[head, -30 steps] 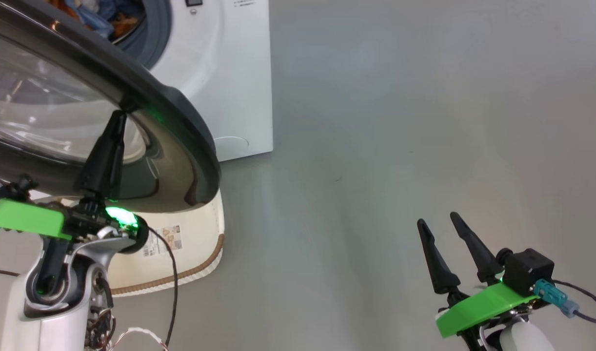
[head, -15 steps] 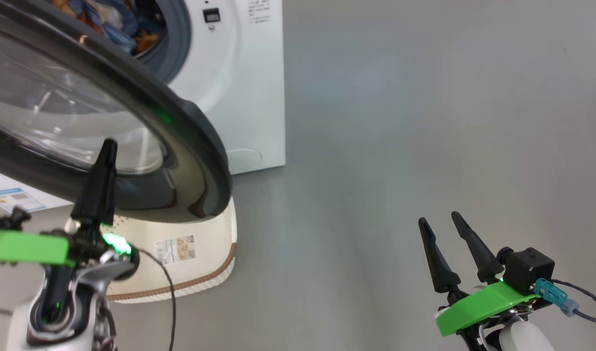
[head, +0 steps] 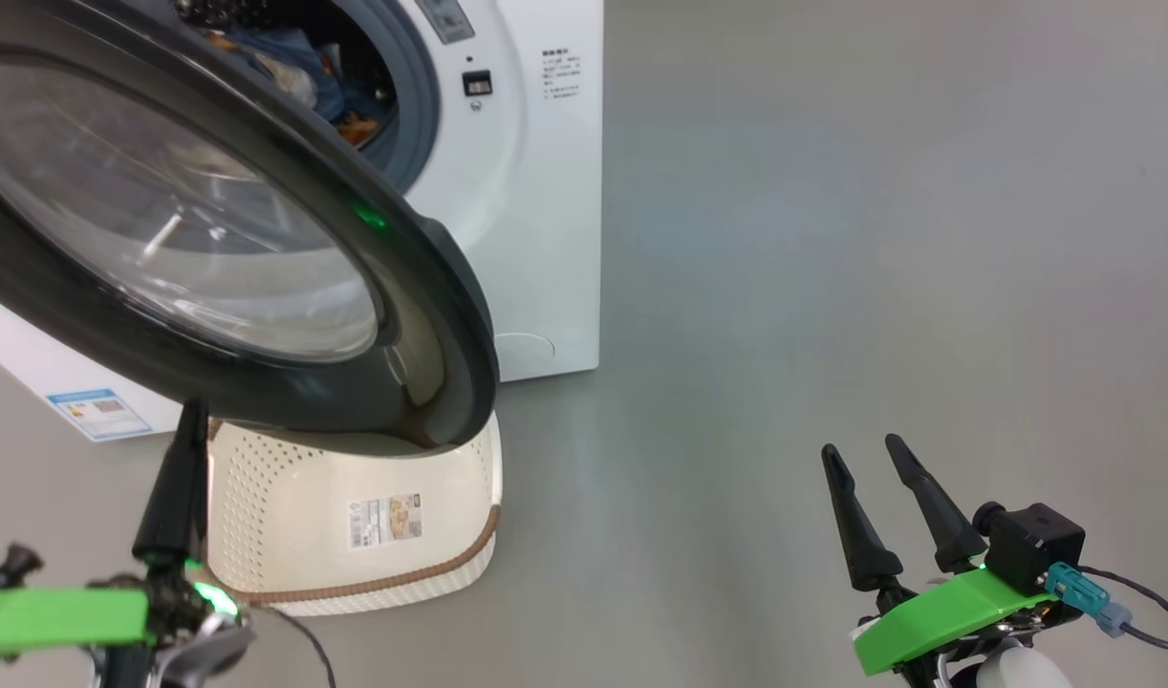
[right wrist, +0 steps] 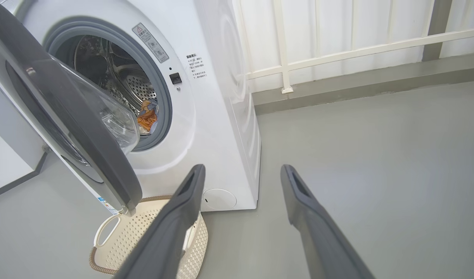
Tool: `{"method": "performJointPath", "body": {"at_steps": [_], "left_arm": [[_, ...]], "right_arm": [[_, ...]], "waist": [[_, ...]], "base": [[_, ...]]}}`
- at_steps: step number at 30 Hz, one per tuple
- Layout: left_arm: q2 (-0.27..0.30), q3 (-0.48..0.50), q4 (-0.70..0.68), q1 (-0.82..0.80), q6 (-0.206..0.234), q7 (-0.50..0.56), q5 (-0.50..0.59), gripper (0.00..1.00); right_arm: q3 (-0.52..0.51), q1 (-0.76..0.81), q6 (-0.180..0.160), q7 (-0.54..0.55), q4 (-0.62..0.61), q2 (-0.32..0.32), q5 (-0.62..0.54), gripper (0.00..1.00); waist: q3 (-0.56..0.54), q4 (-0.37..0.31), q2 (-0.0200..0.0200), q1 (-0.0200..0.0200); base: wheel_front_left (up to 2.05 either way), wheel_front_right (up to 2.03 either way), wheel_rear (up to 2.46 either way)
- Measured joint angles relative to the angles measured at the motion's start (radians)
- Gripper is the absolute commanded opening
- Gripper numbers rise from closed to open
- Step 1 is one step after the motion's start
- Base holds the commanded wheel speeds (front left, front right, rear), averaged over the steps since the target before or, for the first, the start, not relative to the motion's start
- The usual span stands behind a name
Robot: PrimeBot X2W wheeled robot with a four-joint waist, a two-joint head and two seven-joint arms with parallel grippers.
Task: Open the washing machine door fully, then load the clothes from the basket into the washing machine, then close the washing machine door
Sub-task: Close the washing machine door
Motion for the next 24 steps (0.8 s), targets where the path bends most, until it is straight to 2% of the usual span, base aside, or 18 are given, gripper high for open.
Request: {"method": "performJointPath", "body": {"at_steps": [1,2,3,4,9,11,14,19,21,24], "left_arm": [[0.000,-0.001,-0.002,0.015,0.000,-0.009,0.000,0.00],[0.000,-0.002,-0.004,0.030,0.000,-0.017,0.004,0.26],[0.000,-0.002,-0.008,0.045,0.000,-0.031,0.010,0.67],[0.000,-0.002,-0.013,0.057,0.000,-0.048,0.008,1.00],[0.001,0.005,-0.043,0.096,0.000,-0.142,0.009,1.00],[0.001,0.008,-0.049,0.111,0.000,-0.181,0.046,1.00],[0.019,-0.003,-0.069,0.126,0.000,-0.263,0.167,1.00],[0.095,-0.067,-0.056,0.154,-0.001,-0.442,0.404,1.00],[0.146,-0.091,-0.017,0.172,-0.001,-0.472,0.566,1.00],[0.145,-0.078,0.020,0.177,-0.001,-0.483,0.723,1.00]], "right_arm": [[0.000,0.000,0.000,0.000,0.000,0.002,0.000,1.00],[0.001,0.000,0.000,0.000,0.000,0.002,0.000,1.00],[0.003,0.000,0.000,0.000,0.000,0.003,0.000,1.00],[0.005,0.000,0.000,0.000,0.000,0.005,0.000,1.00],[0.010,0.000,0.000,0.000,0.002,0.006,0.000,1.00],[0.010,0.000,0.000,0.000,0.002,0.006,0.000,1.00],[0.011,0.000,0.000,0.000,0.002,0.007,0.000,1.00],[0.011,0.002,0.000,0.000,0.002,0.007,0.000,1.00],[0.010,0.012,0.000,0.000,0.002,0.007,0.000,1.00],[0.010,0.024,0.000,0.000,0.002,0.009,0.000,1.00]], "waist": [[-0.005,0.002,0.0001,0.0000],[-0.009,0.005,0.0000,0.0000],[-0.012,0.007,0.0001,0.0000],[-0.016,0.009,0.0001,0.0000],[-0.028,0.017,0.0000,0.0000],[-0.033,0.020,0.0000,0.0000],[-0.040,0.024,0.0000,0.0000],[-0.051,0.029,0.0000,0.0000],[-0.056,0.031,0.0000,0.0000],[-0.060,0.035,0.0000,0.0000]], "base": [[0.00,0.00,0.00],[0.00,0.00,0.00],[0.00,0.00,0.00],[0.00,0.00,0.00],[0.00,0.00,0.00],[0.00,0.00,0.00],[0.00,0.00,0.00],[0.00,0.00,0.00],[0.00,0.00,0.00],[0.00,0.00,0.00]]}}
